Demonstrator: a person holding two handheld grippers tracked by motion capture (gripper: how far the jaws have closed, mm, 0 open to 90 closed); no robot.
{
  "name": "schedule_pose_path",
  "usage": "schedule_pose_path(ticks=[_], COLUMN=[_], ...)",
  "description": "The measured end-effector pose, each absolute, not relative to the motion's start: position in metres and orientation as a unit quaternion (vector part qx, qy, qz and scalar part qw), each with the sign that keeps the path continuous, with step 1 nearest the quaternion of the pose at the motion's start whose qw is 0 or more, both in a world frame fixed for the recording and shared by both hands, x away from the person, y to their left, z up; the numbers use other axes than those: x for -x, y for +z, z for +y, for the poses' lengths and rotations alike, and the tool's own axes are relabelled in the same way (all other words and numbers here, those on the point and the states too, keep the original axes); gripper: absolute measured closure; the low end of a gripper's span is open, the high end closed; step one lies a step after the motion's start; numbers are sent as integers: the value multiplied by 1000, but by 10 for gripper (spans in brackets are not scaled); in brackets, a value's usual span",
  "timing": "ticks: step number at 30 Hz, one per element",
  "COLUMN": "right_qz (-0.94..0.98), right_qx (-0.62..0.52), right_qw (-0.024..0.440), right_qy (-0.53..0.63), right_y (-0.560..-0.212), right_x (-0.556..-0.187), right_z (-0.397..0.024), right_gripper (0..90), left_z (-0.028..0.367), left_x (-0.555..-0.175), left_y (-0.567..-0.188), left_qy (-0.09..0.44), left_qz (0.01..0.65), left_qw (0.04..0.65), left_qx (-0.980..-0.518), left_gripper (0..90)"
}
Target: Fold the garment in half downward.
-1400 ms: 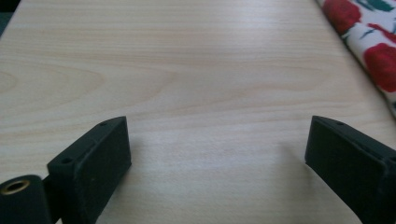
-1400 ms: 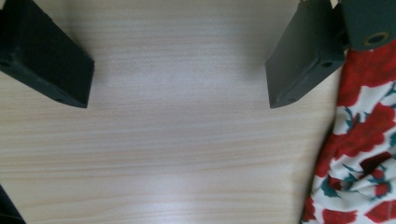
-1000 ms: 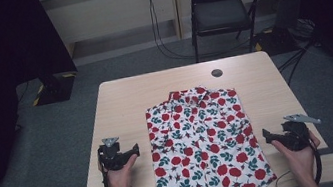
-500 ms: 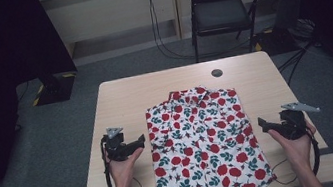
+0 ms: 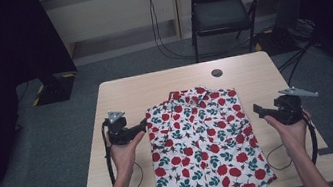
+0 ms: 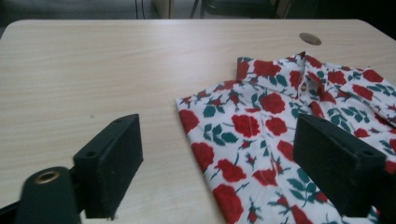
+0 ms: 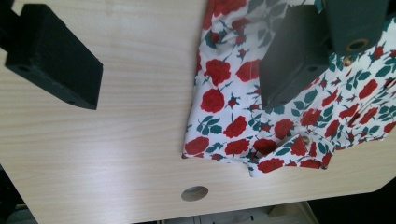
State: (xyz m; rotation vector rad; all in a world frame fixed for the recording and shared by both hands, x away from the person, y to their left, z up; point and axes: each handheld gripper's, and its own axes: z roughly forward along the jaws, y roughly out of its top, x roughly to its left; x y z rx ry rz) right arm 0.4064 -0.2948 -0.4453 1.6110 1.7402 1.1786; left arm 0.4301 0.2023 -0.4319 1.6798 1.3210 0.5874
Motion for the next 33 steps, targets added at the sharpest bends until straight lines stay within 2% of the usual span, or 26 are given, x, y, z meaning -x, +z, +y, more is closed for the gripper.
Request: schedule_pose_path(ticks=[2,3,5,9,19,24,25,26,31,33], right_qz=[639,639,637,637,645,653,655,660,666,667], right_qx=[-588,-588,-587,-584,-576,-577,-576,-578,-577,-574], right_qw=[244,244,244,238,244,242,237,230,212,204], right_qy=[432,432,437,444,440,427,426,422,423,427], right_y=[-442,-442,-436,-431,-416,-424,-428,-435,-451,-457], right_x=[-412,-412,-417,-427,-455,-472,-475,-481,-493,-500], right_z=[-294,-294,-293,-288,-275,-270,-270,-268,-265,-263], right_gripper=[120,120,104,85,82,123,133,150,203,215], left_z=[199,199,195,184,181,187,188,190,192,190], left_x=[-437,-437,-443,-451,-477,-488,-489,-492,-500,-504], left_y=[-426,-426,-422,-422,-422,-428,-431,-436,-449,-455], left_qy=[231,231,228,205,200,199,197,195,182,193], left_qz=[532,532,536,529,527,521,520,516,516,518], left_qw=[461,461,465,491,483,479,477,475,468,453], left_qx=[-672,-672,-667,-661,-671,-678,-680,-685,-694,-699], left_gripper=[171,212,184,208,236,305,294,334,297,266])
